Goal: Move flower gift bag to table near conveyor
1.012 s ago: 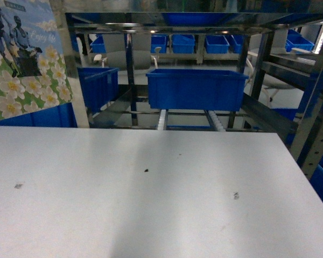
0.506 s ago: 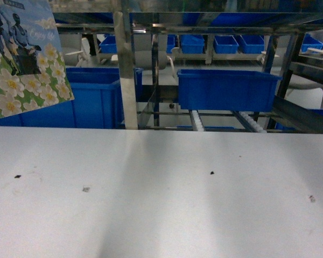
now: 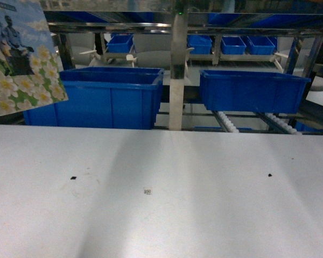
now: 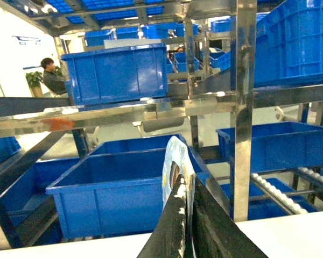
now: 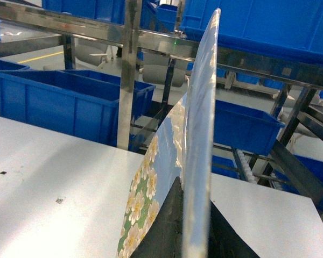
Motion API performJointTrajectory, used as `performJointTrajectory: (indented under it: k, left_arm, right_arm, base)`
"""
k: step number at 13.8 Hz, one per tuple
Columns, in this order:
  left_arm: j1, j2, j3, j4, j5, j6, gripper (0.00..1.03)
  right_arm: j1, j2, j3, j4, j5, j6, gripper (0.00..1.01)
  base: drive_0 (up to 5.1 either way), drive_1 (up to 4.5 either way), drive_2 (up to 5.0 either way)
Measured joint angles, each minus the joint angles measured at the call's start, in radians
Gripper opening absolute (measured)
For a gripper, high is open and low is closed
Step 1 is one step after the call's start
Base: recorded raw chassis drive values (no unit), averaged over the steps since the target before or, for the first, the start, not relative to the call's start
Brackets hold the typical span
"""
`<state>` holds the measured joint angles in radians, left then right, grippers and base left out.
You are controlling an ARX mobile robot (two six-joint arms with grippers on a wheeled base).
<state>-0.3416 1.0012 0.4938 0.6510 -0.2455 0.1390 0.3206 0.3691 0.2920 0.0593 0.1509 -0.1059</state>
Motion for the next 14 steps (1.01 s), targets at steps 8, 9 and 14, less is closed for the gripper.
performJointTrajectory:
  k: [8,9,14]
  left_arm:
    - [-0.005,0.005,0.000,0.001,0.004,0.000,0.02]
    - [-0.006,0.003,0.000,0.003,0.005,0.000,0.02]
    - [-0.008,0.003,0.000,0.002,0.009,0.000,0.02]
  right_arm:
    - [0.000,0.001,0.000,-0.002,0.006,0.000,0.02]
    - [0.000,0.001,0.000,-0.002,0.006,0.000,0.02]
    - [-0.099,0.065,-0.046,0.082,-0.118,-0.008,0.02]
  base:
    - [0.0,1.53,-1.5]
    - [0.0,0.00,0.0]
    - [0.0,0.00,0.0]
